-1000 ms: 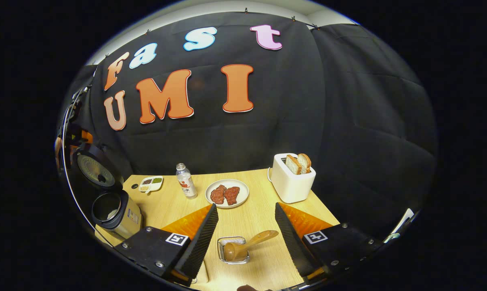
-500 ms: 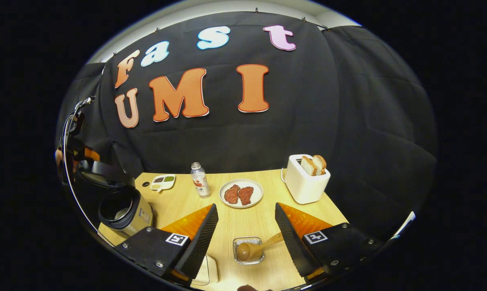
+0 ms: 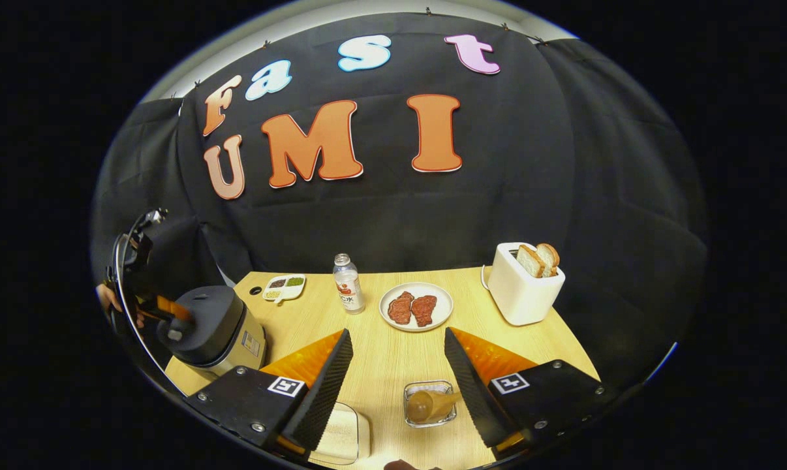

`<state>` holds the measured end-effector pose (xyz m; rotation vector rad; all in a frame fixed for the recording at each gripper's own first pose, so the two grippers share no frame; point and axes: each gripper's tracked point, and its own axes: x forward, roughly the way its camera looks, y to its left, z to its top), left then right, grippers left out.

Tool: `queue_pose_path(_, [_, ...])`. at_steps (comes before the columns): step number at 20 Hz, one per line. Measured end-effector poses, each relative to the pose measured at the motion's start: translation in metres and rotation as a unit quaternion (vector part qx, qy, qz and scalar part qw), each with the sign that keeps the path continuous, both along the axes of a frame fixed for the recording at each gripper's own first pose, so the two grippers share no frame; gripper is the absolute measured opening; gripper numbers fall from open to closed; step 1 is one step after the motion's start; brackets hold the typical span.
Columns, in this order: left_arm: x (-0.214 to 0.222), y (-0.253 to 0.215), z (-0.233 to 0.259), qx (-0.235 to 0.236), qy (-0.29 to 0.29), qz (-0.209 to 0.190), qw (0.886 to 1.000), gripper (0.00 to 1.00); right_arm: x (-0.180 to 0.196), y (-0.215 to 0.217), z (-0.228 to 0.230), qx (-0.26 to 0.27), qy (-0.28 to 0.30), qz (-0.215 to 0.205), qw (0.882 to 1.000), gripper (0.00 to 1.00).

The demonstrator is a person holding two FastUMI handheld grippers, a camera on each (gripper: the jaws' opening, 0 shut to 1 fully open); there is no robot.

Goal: Close the left gripper, press the button to open the rice cooker; take a wooden spoon from the chopstick holder with the right hand, scoop a spoonful of rice and pour it into the rice cooker, then put the wooden spoon back into the chopstick holder.

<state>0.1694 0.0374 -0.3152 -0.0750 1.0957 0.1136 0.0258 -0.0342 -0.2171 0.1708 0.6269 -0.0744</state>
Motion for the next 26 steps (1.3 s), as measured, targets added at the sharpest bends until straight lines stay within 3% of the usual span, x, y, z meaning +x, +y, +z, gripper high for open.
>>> queue_pose_path(1, [-0.01, -0.005, -0.007, -0.003, 0.035, -0.002, 0.999, 0.98, 0.002, 0.001, -0.002, -0.002, 0.001, 0.003, 1.0, 0.88])
queue_pose_path(5, [0.003, -0.013, -0.006, 0.002, 0.016, 0.0, 1.0, 1.0, 0.006, 0.013, 0.001, -0.016, -0.003, 0.033, 0.999, 0.89])
queue_pose_path(9, [0.008, -0.016, 0.001, 0.032, -0.049, -0.007, 0.998, 0.99, 0.008, 0.02, 0.009, -0.025, -0.012, 0.05, 0.998, 0.89])
queue_pose_path(12, [0.006, -0.032, 0.019, 0.038, -0.096, -0.038, 0.994, 0.99, 0.013, 0.016, 0.027, -0.03, -0.034, 0.042, 0.998, 0.88])
queue_pose_path(15, [0.021, -0.048, 0.077, 0.043, -0.185, -0.066, 0.98, 0.96, 0.017, 0.009, 0.052, -0.036, -0.059, 0.03, 0.997, 0.89])
queue_pose_path(20, [0.019, -0.085, 0.164, -0.006, -0.291, -0.091, 0.952, 0.97, 0.021, 0.004, 0.106, -0.056, -0.115, 0.017, 0.992, 0.88])
queue_pose_path(23, [0.01, -0.097, 0.219, -0.03, -0.362, -0.107, 0.926, 0.96, 0.026, 0.005, 0.142, -0.069, -0.157, 0.013, 0.985, 0.88])
queue_pose_path(26, [0.002, -0.101, 0.243, -0.028, -0.409, -0.124, 0.904, 0.97, 0.028, 0.008, 0.171, -0.079, -0.197, 0.009, 0.977, 0.88])
